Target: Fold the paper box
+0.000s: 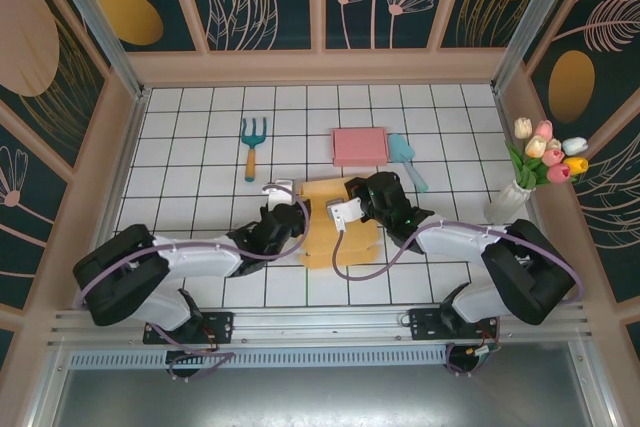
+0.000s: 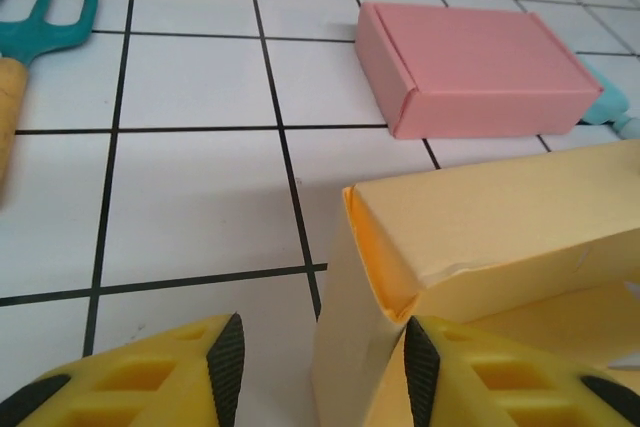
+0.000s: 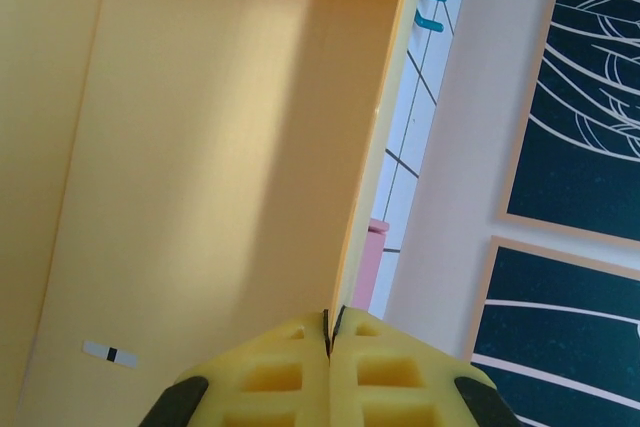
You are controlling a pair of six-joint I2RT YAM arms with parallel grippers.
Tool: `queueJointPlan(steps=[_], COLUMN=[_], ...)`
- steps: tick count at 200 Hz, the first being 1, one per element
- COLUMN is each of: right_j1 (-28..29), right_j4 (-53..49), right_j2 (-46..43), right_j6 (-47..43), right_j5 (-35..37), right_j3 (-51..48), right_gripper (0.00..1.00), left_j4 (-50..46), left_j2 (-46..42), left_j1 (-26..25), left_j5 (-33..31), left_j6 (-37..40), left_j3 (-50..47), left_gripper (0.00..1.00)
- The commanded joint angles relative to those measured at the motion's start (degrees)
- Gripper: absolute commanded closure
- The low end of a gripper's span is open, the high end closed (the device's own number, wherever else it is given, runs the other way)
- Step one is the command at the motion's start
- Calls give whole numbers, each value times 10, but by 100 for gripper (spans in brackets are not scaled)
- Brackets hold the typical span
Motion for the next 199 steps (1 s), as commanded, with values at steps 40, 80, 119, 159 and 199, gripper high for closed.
queueJointPlan(steps=[40,80,119,159,199], right_j1=[13,17,17,17,17], right_j4=[-66,-64,-69,-72,-73], right_j2=[-4,-2,2,9,13], right_j6=[2,0,-4,-6,-6], right_j5=[13,11,12,12,11], right_j3=[-20,-21,-20,-18,-18], right_gripper=[100,100,100,100,100], left_j4=[36,99,147,162,175], left_j2=[-20,13,49,85,93], left_j1=[8,28,43,51,52], left_j5=[7,90,139,147,170], left_j6=[48,80,96,85,77], left_j3=[-44,-44,-29,-9,-1], left_gripper=[53,56,71,77,80])
